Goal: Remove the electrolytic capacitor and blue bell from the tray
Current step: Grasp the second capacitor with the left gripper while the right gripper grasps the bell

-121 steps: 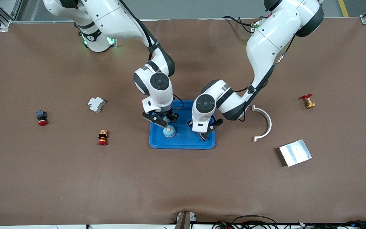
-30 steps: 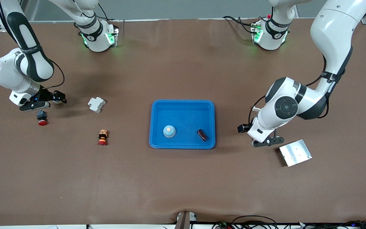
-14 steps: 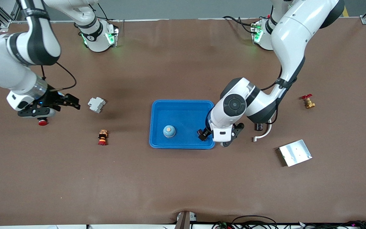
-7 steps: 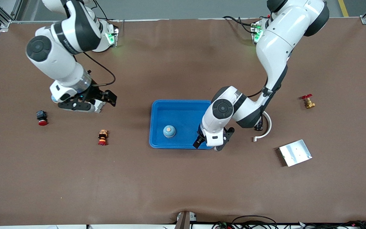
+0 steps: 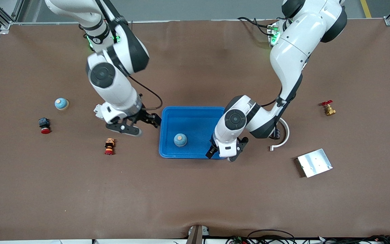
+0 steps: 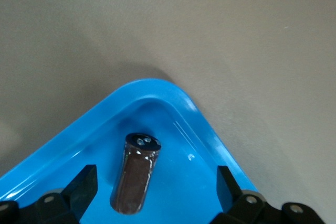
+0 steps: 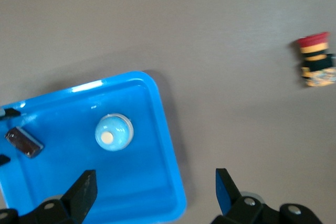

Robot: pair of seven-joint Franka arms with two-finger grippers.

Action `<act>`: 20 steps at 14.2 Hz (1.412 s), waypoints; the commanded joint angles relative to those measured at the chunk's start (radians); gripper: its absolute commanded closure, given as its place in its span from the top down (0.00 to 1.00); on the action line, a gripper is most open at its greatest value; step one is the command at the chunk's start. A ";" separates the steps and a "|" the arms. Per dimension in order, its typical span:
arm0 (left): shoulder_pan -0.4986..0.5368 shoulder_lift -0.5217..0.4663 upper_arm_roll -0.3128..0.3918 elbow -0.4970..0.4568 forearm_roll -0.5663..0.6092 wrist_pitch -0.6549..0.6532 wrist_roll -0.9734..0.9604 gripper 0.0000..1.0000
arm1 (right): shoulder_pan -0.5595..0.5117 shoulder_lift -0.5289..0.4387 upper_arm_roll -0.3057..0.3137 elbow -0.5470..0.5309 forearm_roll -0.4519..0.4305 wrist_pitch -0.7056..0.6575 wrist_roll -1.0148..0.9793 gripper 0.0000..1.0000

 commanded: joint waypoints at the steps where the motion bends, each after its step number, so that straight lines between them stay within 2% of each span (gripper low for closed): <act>1: -0.024 0.026 0.014 0.024 -0.005 0.014 -0.013 1.00 | 0.028 0.115 -0.012 0.079 -0.008 0.058 0.050 1.00; 3: -0.022 0.031 0.018 0.023 -0.005 0.029 -0.013 1.00 | 0.064 0.199 -0.012 0.131 -0.011 0.125 0.098 1.00; 5: -0.024 0.031 0.021 0.021 -0.005 0.031 -0.013 1.00 | 0.090 0.285 -0.013 0.210 -0.017 0.129 0.150 1.00; 8: -0.024 0.031 0.021 0.021 -0.004 0.031 -0.007 1.00 | 0.107 0.351 -0.013 0.252 -0.022 0.138 0.179 1.00; 10: -0.024 0.031 0.021 0.021 -0.004 0.031 -0.005 0.69 | 0.120 0.368 -0.015 0.252 -0.019 0.156 0.181 1.00; 12: -0.022 0.031 0.021 0.021 -0.004 0.031 -0.004 0.43 | 0.126 0.386 -0.015 0.252 -0.017 0.165 0.191 1.00; 17: -0.022 0.026 0.024 0.023 -0.002 0.031 -0.001 0.11 | 0.163 0.458 -0.018 0.252 -0.022 0.247 0.257 1.00; 20: -0.024 0.023 0.036 0.023 -0.002 0.031 -0.001 0.04 | 0.164 0.466 -0.018 0.251 -0.022 0.250 0.259 1.00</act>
